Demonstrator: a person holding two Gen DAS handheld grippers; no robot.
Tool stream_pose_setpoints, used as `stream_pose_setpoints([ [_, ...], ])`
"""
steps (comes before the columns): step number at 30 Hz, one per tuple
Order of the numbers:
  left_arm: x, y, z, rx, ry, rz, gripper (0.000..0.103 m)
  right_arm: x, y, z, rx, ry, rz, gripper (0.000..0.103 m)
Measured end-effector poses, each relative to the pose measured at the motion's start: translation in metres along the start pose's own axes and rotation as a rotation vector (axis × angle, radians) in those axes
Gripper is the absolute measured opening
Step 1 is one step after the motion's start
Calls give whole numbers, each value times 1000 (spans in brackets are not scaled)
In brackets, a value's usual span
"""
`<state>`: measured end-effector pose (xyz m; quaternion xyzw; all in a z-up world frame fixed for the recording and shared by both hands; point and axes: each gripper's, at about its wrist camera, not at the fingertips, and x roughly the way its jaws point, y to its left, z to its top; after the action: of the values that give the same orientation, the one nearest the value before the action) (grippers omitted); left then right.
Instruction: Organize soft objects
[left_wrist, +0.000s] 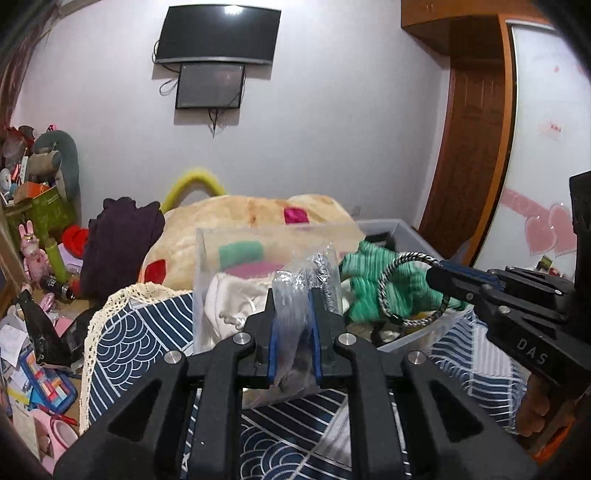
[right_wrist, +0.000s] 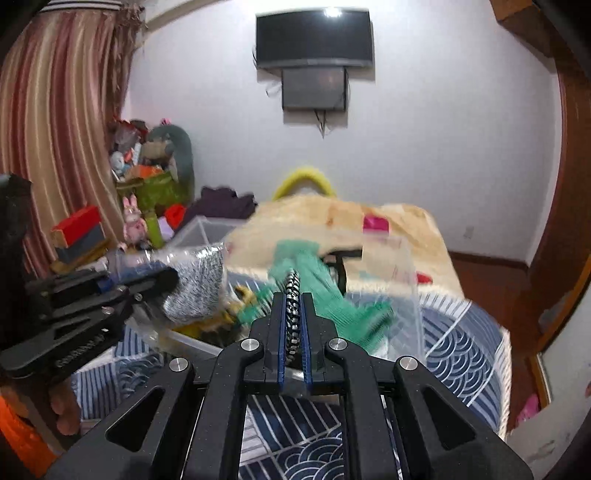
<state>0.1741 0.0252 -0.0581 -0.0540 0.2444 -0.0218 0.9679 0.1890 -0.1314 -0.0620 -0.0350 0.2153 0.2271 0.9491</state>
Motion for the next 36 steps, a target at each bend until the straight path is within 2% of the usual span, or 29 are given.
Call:
stream_pose_setpoints([
  [2, 3, -3, -4, 22, 9, 5, 18, 8, -5, -6, 18, 43, -7, 7],
  [4, 1, -8, -6, 54, 10, 12, 25, 9, -8, -10, 30, 62, -15, 7],
  [6, 0, -10, -7, 65, 15, 15, 29, 6, -9, -10, 36, 72, -19, 11],
  [7, -1, -9, -8, 63, 16, 15, 30, 4, -12, -9, 38, 71, -20, 17],
  [9, -5, -7, -8, 51, 14, 9, 34, -4, -12, -8, 35, 56, -22, 32],
  [10, -7, -6, -8, 48, 13, 7, 37, -8, -12, -7, 32, 45, -27, 45],
  [11, -11, -6, -9, 50, 9, 5, 37, -16, -10, -7, 27, 21, -33, 51],
  [15, -25, -5, -8, 56, -14, 14, 38, -35, -9, -4, 15, -29, -46, 58],
  [18, -39, -5, -7, 48, -43, 24, 45, -54, -6, -2, 1, -75, -56, 60],
  [21, -55, -6, -4, 44, -86, 30, 50, -70, -5, 0, 2, -117, -50, 68],
  [22, -61, -8, -3, 47, -103, 27, 54, -77, -5, -1, 5, -135, -51, 75],
  [23, -64, -9, -1, 49, -113, 28, 55, -81, -3, 0, 6, -148, -54, 78],
  [26, -79, -13, 1, 53, -154, 28, 61, -93, -2, -1, 13, -180, -53, 82],
  [29, -90, -16, 1, 54, -185, 18, 74, -103, 1, -1, 14, -215, -66, 85],
  [33, -104, -18, 2, 44, -221, 24, 97, -112, 7, 0, 1, -256, -83, 92],
  [34, -106, -18, 2, 39, -229, 28, 101, -113, 8, 0, 3, -264, -82, 97],
  [36, -110, -19, 1, 35, -242, 32, 101, -117, 8, -2, 9, -280, -83, 103],
])
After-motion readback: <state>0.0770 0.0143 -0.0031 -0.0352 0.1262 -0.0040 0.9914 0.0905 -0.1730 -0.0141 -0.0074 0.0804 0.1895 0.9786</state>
